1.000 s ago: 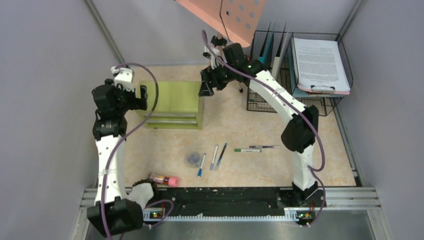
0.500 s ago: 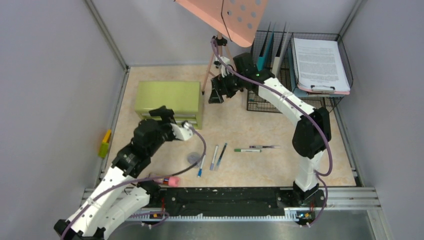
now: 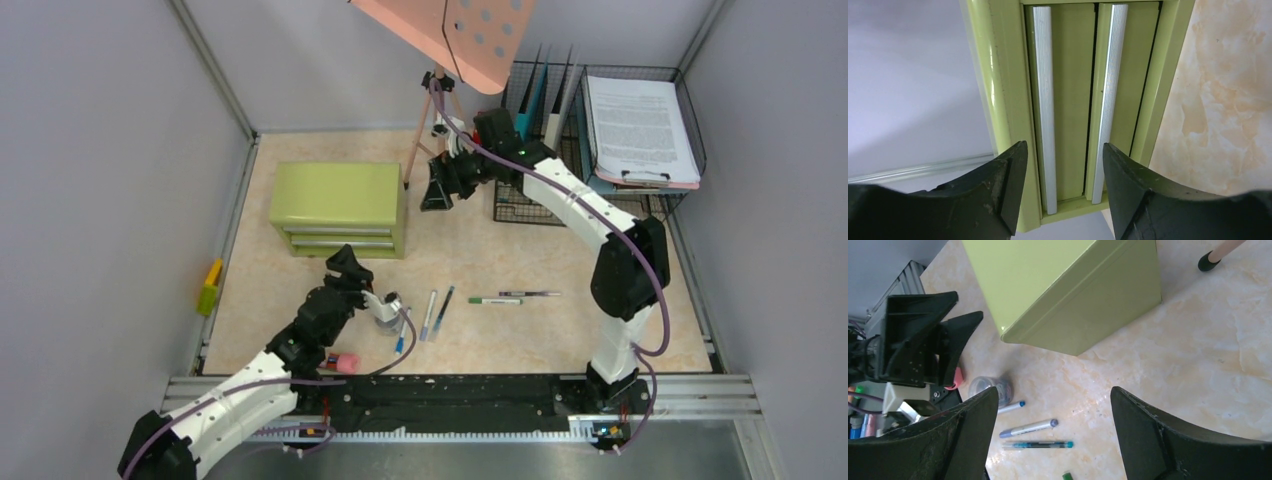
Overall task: Organize the desk
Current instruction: Move the storage box to the center of the board.
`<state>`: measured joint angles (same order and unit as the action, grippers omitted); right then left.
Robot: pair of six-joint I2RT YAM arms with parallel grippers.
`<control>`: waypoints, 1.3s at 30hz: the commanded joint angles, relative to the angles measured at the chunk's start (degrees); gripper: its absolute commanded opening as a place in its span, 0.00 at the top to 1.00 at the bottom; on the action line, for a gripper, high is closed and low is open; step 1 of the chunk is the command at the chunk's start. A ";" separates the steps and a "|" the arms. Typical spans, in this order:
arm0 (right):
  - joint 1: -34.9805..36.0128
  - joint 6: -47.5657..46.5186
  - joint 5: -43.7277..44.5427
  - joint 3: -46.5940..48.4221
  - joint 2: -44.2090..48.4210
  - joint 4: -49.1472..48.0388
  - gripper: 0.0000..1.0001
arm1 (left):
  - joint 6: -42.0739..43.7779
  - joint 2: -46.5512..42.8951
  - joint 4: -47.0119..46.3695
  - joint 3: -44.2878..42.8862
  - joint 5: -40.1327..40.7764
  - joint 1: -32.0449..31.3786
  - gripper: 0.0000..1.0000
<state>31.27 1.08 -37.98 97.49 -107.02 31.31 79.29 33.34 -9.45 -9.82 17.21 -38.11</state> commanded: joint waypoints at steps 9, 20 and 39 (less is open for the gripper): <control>2.34 -2.14 -1.51 8.83 -2.17 1.84 0.20 | 8.42 -5.36 -21.74 15.23 0.79 0.04 0.53; 5.63 -6.55 1.26 20.83 -8.94 9.81 0.20 | 6.97 -1.89 -24.60 16.58 0.28 0.16 0.51; 6.09 -10.42 4.09 37.98 -18.60 15.83 0.20 | 5.32 19.04 -30.71 3.35 -7.04 0.16 0.52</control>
<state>36.75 -7.18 -34.96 130.06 -123.85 46.02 85.19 50.59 -33.06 -2.13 12.27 -38.00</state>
